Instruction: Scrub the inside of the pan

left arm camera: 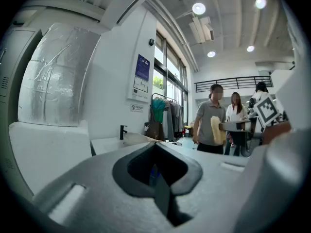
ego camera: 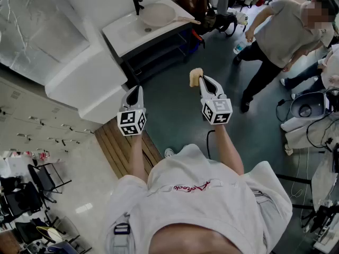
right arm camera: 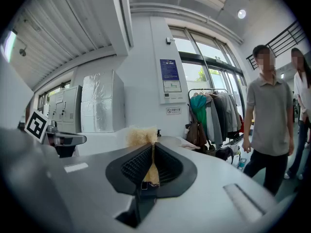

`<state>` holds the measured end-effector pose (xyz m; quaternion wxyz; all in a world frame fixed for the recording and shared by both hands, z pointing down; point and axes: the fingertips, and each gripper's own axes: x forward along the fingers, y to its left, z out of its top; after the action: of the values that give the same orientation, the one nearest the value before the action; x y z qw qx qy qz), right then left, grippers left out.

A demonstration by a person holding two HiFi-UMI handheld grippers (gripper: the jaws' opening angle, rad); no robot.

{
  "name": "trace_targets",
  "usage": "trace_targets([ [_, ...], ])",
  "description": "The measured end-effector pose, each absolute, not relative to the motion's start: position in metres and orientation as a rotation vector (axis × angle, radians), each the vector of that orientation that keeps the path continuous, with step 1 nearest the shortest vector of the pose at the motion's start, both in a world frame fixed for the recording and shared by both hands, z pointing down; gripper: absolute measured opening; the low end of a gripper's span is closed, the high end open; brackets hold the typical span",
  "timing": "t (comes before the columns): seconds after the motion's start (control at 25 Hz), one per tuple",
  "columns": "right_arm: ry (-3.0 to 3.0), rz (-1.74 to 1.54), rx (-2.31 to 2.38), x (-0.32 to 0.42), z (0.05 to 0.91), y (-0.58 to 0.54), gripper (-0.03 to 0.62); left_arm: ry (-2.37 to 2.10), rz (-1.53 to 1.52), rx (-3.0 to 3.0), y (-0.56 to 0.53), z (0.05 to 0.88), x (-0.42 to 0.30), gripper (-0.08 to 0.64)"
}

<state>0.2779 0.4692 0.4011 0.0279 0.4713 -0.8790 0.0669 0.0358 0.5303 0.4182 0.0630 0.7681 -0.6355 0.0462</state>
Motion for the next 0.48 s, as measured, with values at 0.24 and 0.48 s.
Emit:
trace_targets([
  [0.24,-2.716,0.205,1.444,0.282,0.399,0.469,0.023,-1.930,0.130,2.313,0.530,0.415,0.041,0.000],
  [0.48,-2.728,0.222,1.433,0.290,0.401,0.467,0.025,-1.934,0.130,2.301,0.528,0.418,0.051,0.000],
])
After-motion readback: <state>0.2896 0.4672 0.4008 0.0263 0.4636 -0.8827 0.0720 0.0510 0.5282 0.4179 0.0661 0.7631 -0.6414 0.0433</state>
